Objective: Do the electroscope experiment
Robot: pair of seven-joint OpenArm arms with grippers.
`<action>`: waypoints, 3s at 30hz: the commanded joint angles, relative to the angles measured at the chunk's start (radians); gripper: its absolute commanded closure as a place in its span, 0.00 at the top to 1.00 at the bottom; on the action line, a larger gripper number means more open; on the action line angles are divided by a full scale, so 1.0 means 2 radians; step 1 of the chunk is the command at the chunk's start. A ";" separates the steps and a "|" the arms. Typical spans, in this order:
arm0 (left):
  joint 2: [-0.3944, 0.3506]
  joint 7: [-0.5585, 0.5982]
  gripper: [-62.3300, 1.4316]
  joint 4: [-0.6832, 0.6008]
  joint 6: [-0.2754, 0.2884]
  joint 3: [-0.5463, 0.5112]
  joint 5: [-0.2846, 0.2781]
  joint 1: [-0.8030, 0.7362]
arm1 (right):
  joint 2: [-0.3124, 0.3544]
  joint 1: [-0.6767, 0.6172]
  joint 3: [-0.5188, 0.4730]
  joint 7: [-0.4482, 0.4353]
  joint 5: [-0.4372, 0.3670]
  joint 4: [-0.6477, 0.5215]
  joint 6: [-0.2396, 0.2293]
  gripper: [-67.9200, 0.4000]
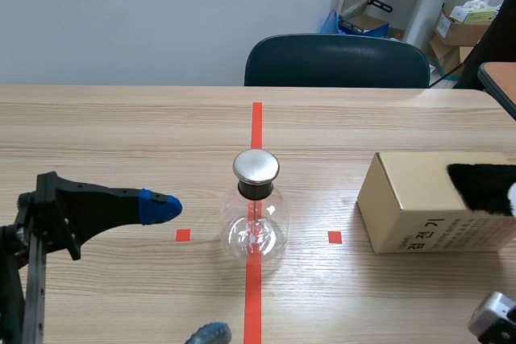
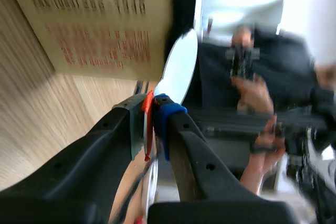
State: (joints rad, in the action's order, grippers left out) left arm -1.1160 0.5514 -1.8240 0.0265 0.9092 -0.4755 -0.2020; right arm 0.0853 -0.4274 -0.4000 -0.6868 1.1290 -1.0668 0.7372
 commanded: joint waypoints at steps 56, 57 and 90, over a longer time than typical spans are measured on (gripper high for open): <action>0.004 0.018 1.00 -0.012 0.001 -0.001 -0.001 0.000 | 0.007 0.006 0.001 -0.090 0.005 -0.007 0.023 0.02; 0.004 0.018 1.00 -0.012 0.001 -0.001 -0.001 0.000 | 0.007 0.006 0.001 -0.075 0.003 -0.007 0.023 0.02; 0.004 0.018 1.00 -0.012 0.001 -0.001 -0.001 0.000 | 0.006 0.005 0.010 -0.019 -0.001 -0.007 0.023 0.02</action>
State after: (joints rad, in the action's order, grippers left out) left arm -1.1160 0.5732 -1.8240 0.0265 0.9092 -0.4755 -0.2020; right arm 0.0891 -0.4191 -0.3775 -0.7288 1.1294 -1.0668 0.7368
